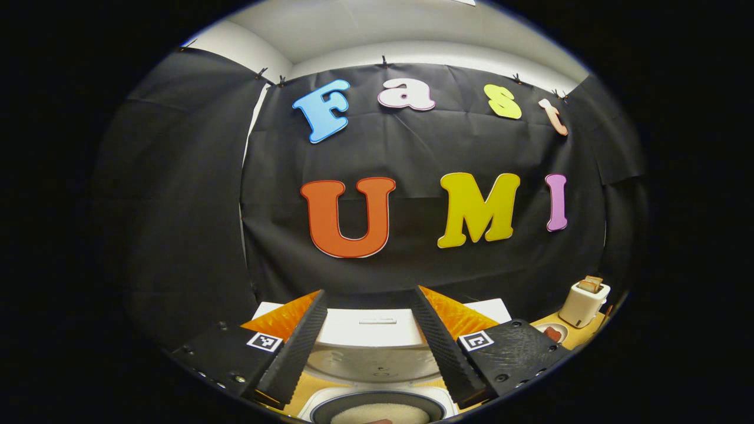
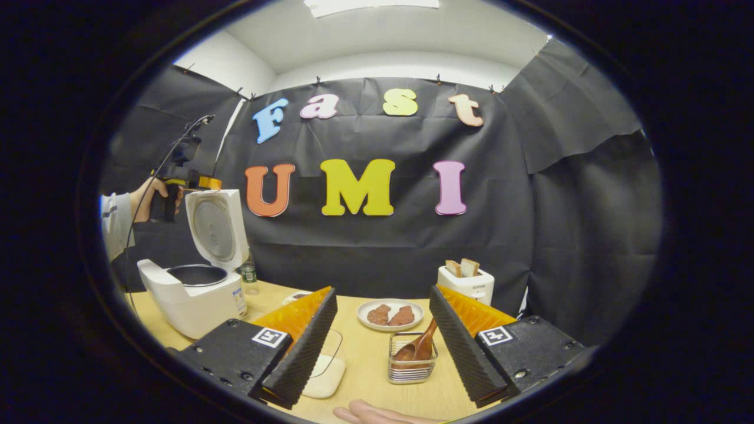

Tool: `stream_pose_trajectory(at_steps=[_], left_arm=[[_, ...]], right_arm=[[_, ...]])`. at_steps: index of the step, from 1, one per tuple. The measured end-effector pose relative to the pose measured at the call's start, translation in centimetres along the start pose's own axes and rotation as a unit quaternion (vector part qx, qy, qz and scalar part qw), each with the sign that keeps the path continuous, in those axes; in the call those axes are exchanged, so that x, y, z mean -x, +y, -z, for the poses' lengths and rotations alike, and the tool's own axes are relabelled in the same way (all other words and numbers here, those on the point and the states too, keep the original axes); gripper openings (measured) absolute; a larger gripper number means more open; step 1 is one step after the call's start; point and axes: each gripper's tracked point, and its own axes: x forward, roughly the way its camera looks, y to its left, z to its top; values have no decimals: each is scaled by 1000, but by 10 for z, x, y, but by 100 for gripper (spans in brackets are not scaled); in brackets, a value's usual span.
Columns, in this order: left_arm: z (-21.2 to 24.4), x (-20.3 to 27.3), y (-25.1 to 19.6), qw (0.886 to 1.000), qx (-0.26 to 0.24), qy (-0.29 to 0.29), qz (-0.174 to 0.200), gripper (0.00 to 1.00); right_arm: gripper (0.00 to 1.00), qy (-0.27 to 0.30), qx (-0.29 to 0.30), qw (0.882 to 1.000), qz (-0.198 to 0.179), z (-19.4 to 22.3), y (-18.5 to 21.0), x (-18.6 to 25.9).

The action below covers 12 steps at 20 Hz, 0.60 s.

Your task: Close the left gripper, press the button to open the rice cooker; take a wooden spoon from the chopstick holder with the right hand, scoop a spoonful of rice and pour it into the rice cooker, then put the wooden spoon back into the chopstick holder.

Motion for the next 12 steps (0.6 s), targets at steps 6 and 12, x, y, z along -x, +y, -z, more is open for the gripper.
stream_pose_trajectory(at_steps=[6,12], left_arm=[[4,12,2,999,6,38,-11,94],[14,40,1,999,17,39,-19,94]], right_arm=[[98,-11,-9,1000,-16,-17,14,39],[96,-16,-12,1000,-8,-18,4,72]])
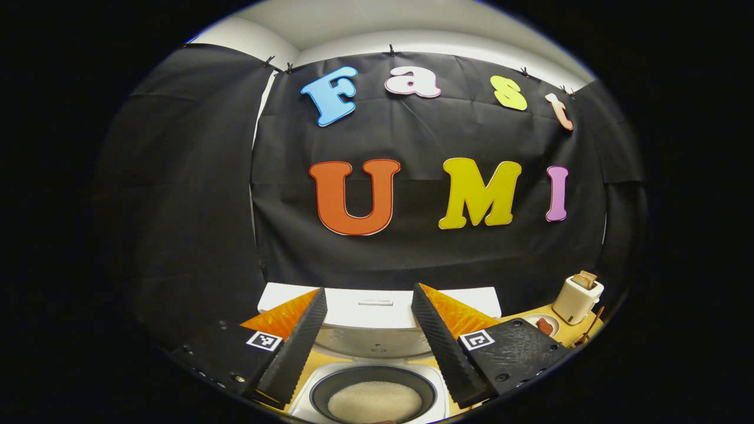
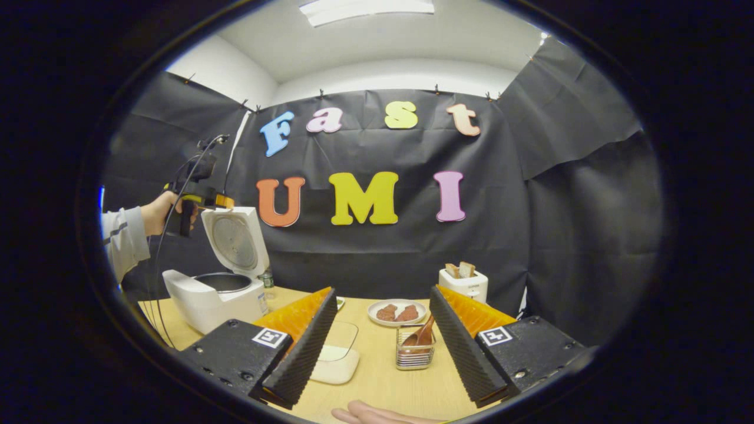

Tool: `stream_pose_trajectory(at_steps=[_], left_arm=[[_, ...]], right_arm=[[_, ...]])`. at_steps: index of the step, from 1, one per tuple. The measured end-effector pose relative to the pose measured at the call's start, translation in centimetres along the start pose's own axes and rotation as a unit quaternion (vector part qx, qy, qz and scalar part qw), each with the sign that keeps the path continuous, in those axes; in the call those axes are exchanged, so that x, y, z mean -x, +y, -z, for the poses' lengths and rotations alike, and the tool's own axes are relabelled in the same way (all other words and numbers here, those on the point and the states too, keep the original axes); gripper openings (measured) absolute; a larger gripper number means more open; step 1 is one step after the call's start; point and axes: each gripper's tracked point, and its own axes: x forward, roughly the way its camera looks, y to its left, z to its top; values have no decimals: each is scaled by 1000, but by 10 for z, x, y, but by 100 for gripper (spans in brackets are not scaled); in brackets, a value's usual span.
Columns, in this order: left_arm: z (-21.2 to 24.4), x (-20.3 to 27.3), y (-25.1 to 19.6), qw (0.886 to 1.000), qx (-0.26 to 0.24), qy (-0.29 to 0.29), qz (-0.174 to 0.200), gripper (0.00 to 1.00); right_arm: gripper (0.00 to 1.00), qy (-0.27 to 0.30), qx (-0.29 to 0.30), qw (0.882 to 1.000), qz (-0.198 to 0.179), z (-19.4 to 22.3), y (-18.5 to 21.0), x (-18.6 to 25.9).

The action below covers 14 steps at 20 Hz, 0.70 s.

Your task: Close the left gripper, press the button to open the rice cooker; take a wooden spoon from the chopstick holder with the right hand, scoop a spoonful of rice and pour it into the rice cooker, then put the wooden spoon back into the chopstick holder.

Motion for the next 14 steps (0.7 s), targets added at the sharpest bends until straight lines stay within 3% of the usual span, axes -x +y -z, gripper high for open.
stream_pose_trajectory(at_steps=[1,4,7,9,14], left_arm=[[3,5,1,1000,2,-2,1,94],[12,19,2,1000,5,2,4,94],[24,34,3,1000,11,11,5,95],[32,45,3,1000,16,25,8,95],[58,70,4,996,33,85,19,95]], right_arm=[[100,2,1,1000,-1,2,0,5],[96,-3,2,1000,1,3,-3,17],[100,2,-4,1000,-5,13,2,30],[96,3,-7,1000,-6,16,3,39],[96,-8,-4,1000,-14,13,13,61]])
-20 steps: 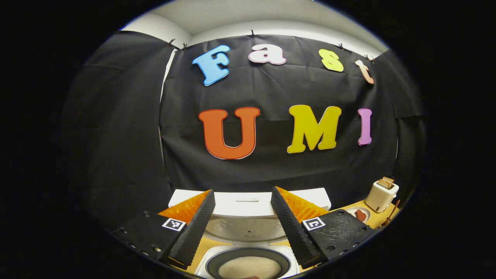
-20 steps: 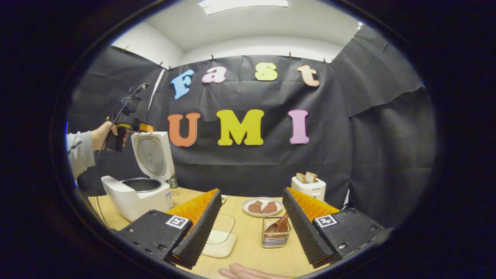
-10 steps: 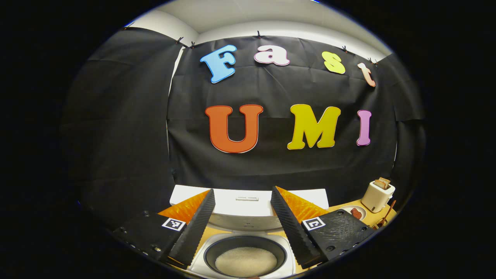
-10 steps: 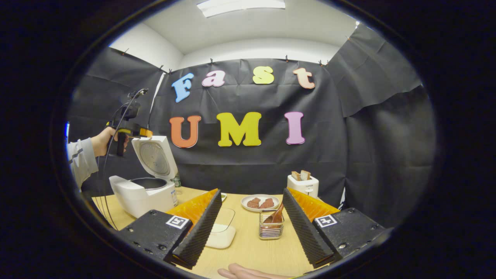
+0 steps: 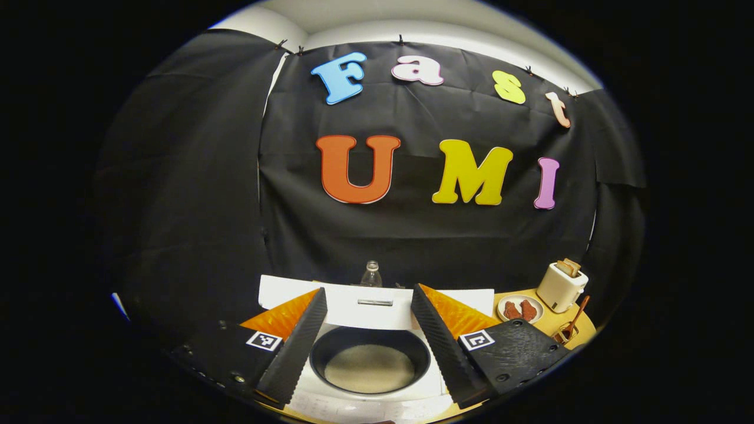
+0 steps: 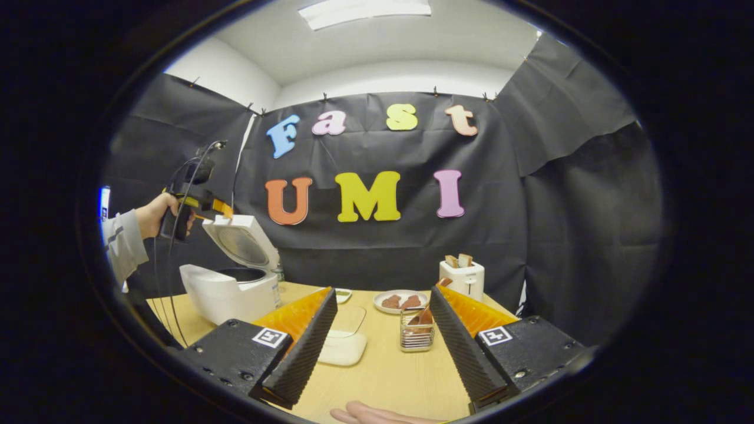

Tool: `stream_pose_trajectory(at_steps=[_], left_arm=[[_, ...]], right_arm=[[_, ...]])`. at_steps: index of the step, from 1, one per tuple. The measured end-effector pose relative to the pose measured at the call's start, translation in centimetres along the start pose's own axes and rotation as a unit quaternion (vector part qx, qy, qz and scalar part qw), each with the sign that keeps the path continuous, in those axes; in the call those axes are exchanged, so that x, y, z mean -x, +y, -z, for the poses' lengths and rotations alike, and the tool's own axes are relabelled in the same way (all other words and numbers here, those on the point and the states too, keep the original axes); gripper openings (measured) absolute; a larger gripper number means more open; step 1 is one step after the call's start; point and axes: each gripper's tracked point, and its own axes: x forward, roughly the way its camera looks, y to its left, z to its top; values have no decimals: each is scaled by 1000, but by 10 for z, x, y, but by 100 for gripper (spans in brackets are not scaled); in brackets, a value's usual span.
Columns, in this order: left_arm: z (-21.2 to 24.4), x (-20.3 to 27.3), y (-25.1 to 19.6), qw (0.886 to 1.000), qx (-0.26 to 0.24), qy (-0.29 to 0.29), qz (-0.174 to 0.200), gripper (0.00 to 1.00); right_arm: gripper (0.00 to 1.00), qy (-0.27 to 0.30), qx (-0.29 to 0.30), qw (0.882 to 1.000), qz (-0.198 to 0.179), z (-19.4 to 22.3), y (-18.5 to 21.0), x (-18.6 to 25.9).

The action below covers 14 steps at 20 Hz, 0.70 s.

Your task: Close the left gripper, press the button to open the rice cooker; take a wooden spoon from the chopstick holder with the right hand, scoop a spoonful of rice and pour it into the rice cooker, then put the wooden spoon back into the chopstick holder.

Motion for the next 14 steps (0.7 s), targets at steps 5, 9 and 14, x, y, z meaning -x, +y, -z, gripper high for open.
stream_pose_trajectory(at_steps=[5,9,14], left_arm=[[28,15,2,999,12,44,11,94],[64,28,1,994,26,101,30,95],[77,34,5,990,17,136,28,93]], right_arm=[[100,-10,8,1000,-8,-5,9,17],[100,-6,3,1000,-12,-3,16,26],[96,-6,5,1000,-16,-4,23,32]])
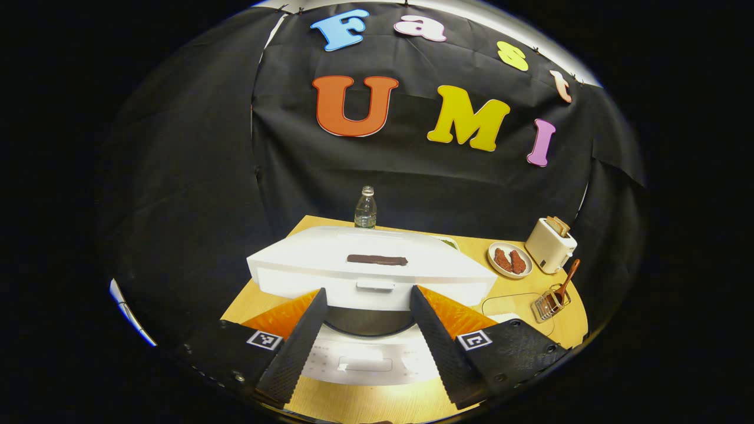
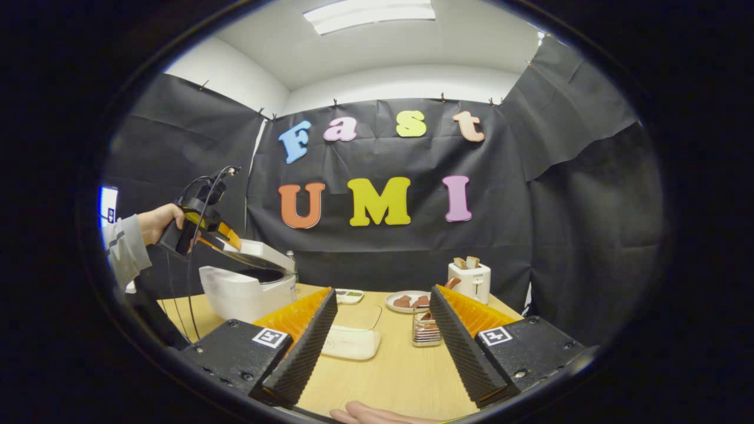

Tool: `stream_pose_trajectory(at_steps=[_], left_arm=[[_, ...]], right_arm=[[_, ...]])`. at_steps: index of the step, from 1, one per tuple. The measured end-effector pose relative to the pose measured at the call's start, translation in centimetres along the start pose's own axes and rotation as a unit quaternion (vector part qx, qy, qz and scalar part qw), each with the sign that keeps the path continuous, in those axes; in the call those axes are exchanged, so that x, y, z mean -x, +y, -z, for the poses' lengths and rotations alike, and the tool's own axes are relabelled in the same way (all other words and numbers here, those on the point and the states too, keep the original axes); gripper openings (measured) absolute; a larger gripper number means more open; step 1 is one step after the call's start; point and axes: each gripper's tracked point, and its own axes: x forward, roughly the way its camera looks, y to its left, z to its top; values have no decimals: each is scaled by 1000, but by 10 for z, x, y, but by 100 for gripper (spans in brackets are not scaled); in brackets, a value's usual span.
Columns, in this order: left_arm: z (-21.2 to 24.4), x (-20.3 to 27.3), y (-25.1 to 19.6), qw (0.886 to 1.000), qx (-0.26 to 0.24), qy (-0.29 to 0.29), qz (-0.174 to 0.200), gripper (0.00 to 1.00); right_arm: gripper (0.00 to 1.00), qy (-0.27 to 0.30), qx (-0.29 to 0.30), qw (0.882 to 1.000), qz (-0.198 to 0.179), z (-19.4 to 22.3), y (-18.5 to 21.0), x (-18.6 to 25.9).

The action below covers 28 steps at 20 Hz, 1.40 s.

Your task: Close the left gripper, press the button to open the rice cooker; take a wooden spoon from the chopstick holder with the right hand, scoop a spoonful of rice and pour it into the rice cooker, then put the wooden spoon back into the chopstick holder.

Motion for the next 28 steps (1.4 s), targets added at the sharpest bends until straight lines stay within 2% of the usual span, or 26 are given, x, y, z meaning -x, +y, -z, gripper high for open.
stream_pose_trajectory(at_steps=[2,3,6,11,13,14,15,16,18,19,20,21,22,23,24,25,26,28], left_arm=[[4,0,-1,1000,5,9,2,93],[7,1,0,1000,0,13,3,93],[3,2,1,1000,-1,6,5,92],[-40,2,-4,999,-2,-32,-2,90],[-58,-2,-11,999,2,-44,8,90],[-59,-7,-17,999,11,-30,20,90],[-55,-13,-23,999,15,-17,27,84],[-53,-18,-23,1000,11,-11,25,83],[-60,-28,-18,1000,-1,-20,13,83],[-67,-30,-20,1000,-3,-24,14,83],[-74,-31,-21,999,-3,-28,14,83],[-82,-33,-20,999,-4,-34,12,83],[-93,-36,-20,999,-4,-45,10,83],[-108,-37,-21,998,-1,-59,12,83],[-121,-37,-24,997,4,-74,16,83],[-135,-36,-25,996,9,-91,18,83],[-151,-35,-27,993,17,-111,24,84],[-179,-34,-30,989,38,-134,43,88]], right_arm=[[96,-4,3,1000,-2,-3,2,1],[100,-5,3,1000,-2,-4,2,2],[100,-2,0,1000,-2,-2,2,0],[100,5,0,1000,-2,1,0,-9],[100,7,0,1000,3,1,-5,-16],[100,7,-2,1000,6,1,-7,-20],[96,9,-5,1000,6,2,-8,-24],[100,11,-8,1000,6,5,-9,-30],[100,21,-13,1000,8,11,-12,-39],[96,27,-15,999,8,15,-13,-46],[100,32,-18,999,8,19,-14,-53],[96,38,-21,999,9,22,-16,-60],[100,44,-25,999,10,25,-18,-67],[96,50,-27,998,11,27,-18,-75],[100,55,-25,998,10,29,-19,-82],[96,58,-24,998,10,29,-21,-90],[100,58,-25,998,12,28,-23,-97],[100,62,-28,998,10,28,-23,-111]])
